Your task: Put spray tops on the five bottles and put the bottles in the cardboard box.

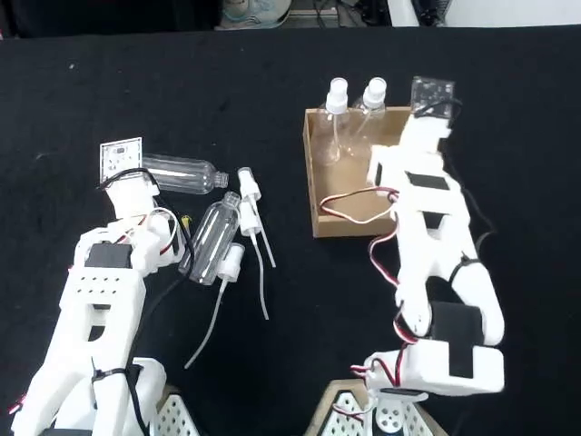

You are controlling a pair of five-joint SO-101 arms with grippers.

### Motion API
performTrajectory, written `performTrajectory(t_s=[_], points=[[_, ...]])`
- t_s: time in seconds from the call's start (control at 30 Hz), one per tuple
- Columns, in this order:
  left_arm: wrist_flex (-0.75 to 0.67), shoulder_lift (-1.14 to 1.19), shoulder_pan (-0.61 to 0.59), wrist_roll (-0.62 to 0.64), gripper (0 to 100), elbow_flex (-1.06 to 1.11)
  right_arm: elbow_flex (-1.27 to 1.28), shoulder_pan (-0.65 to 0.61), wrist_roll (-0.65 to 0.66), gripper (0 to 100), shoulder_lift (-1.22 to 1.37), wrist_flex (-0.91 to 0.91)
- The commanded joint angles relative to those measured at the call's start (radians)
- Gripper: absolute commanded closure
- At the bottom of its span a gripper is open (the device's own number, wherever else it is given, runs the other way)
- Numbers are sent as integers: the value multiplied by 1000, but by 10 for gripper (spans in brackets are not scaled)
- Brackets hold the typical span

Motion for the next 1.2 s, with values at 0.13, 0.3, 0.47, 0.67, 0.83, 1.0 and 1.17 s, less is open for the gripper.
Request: performTrajectory(t_s=[0.13,0.3,0.47,0.67,0.83,1.0,1.17], points=[[-15,0,8,5,823,-5,38,-114,-9,977,-71,35],[-14,0,8,3,823,-5,70,-180,-9,977,-85,9],[-14,0,8,3,823,-5,97,-206,-9,977,-76,-124],[-14,0,8,2,823,-5,134,-207,-9,977,-76,-264],[-14,0,8,2,823,-4,170,-207,-9,977,-76,-339],[-14,0,8,5,823,-4,166,-207,-9,977,-74,-344],[-14,0,8,5,823,-4,154,-209,-9,977,-74,-341]])
